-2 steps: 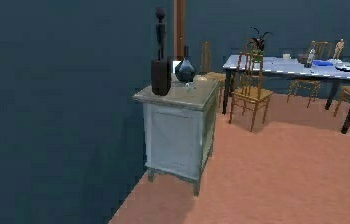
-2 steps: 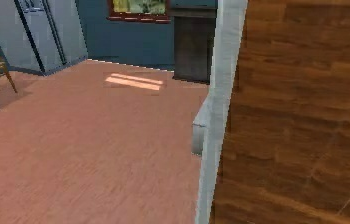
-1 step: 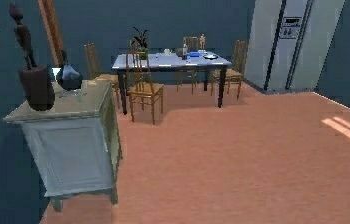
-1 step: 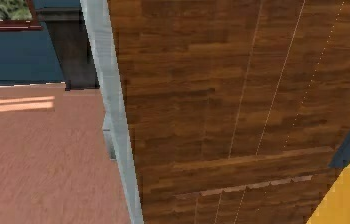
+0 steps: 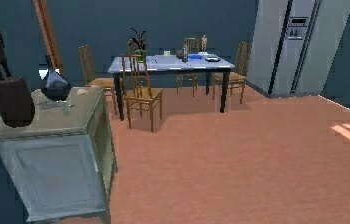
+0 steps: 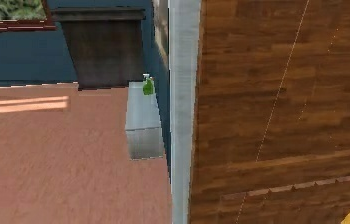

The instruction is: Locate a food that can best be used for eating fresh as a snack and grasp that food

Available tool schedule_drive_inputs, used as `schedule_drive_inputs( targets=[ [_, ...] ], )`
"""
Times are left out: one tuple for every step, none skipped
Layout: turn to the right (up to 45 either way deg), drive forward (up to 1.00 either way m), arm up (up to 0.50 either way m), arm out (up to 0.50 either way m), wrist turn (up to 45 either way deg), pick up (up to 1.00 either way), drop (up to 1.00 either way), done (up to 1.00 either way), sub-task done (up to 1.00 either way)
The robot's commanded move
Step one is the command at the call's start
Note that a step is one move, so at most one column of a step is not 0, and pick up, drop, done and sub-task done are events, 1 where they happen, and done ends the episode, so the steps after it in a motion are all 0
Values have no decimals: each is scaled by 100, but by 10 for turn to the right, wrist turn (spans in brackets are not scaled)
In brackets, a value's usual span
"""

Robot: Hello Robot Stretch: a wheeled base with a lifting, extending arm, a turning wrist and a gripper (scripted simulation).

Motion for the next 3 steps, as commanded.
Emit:
schedule_drive_inputs(
  targets=[
    [150,0,0,0,0,0,0,0,0],
    [0,5,0,0,0,0,0,0,0],
    [-150,0,0,0,0,0,0,0,0]
  ],
)
